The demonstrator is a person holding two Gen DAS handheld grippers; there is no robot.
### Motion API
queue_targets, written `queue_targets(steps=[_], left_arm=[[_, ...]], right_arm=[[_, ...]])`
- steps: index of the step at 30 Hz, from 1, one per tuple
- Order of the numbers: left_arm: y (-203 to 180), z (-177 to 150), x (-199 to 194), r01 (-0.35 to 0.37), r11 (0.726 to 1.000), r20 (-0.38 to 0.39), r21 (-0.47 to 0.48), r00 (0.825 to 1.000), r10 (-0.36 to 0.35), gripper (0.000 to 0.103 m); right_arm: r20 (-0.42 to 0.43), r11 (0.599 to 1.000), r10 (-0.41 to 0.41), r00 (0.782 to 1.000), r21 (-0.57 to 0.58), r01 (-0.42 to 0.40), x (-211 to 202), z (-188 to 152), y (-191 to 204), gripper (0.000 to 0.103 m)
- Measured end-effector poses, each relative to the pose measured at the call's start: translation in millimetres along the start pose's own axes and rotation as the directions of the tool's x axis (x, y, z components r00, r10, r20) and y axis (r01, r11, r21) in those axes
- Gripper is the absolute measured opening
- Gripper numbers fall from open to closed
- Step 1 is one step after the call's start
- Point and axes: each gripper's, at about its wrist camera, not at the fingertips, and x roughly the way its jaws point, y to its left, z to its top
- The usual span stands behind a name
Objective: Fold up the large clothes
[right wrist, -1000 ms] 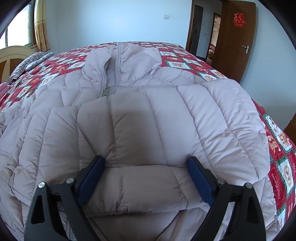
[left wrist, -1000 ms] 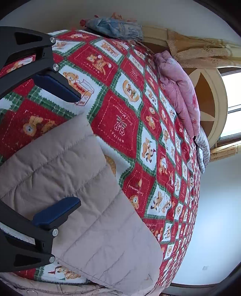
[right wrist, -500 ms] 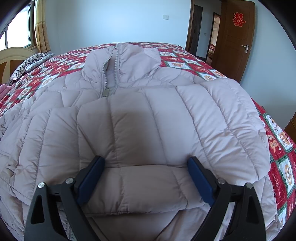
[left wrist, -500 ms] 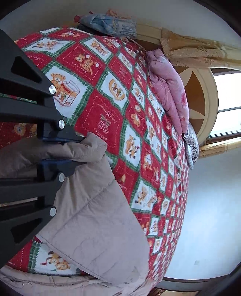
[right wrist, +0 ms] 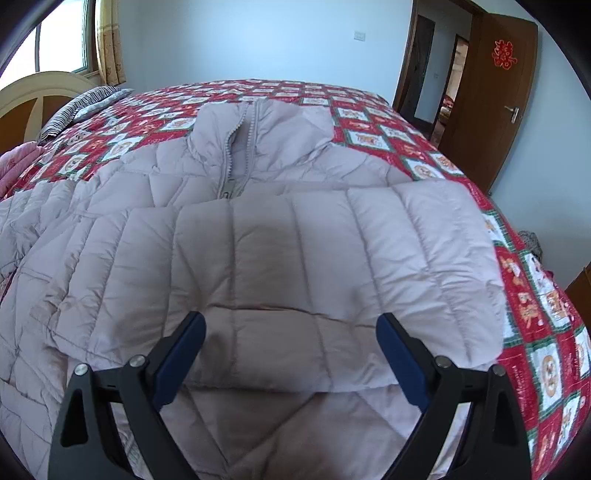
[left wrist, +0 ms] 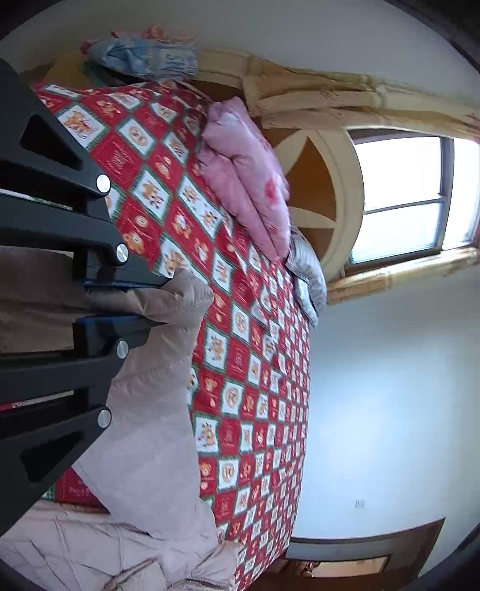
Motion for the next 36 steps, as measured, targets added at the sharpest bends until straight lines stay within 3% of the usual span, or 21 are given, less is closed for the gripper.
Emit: queue_targets(steps=[6,13,21,29,32,33,34,36], left_arm=[[-84,40,-38,0.136,0.983,0.081,0.126,0.986,-0.147,0.010],[-203,53,-67,0.290,0.925,0.085,0.247,0.944,-0.319,0.010],[-320,34,-109,0.414,0.827,0.065,0.381,0.880,-0.471,0.009],[-389,2,-116,0.516,0.747,-0.007,0.419,0.825,-0.565,0.011],[-406,-8,-112,0.558,0.728,-0.055,0.398,0.806,-0.589,0.020],[-412,-10,-110,0.574,0.719,-0.075,0.391,0.799,-0.597,0.032],[-416,-12,-110,0.582,0.716,-0.084,0.385,0.795,-0.601,0.054],[-416,-13,-116,0.573,0.728,-0.043,0.377,0.795,-0.605,0.080]], right_arm=[[0.031,0.998,-0.050,0.998,0.024,0.049,-15,-5,-34,0.096],[0.042,0.995,-0.044,0.998,0.094,0.040,-14,-27,-57,0.096],[0.066,0.982,0.022,0.998,0.186,-0.034,-6,-42,-73,0.096],[0.048,0.979,0.023,0.999,0.201,-0.032,0,-46,-73,0.101],[0.050,0.979,0.016,0.999,0.202,-0.026,0,-48,-73,0.102],[0.052,0.980,0.012,0.999,0.200,-0.023,0,-48,-72,0.102],[0.053,0.980,0.011,0.999,0.199,-0.021,0,-48,-72,0.102],[0.057,0.979,0.013,0.998,0.203,-0.024,0,-49,-73,0.102]])
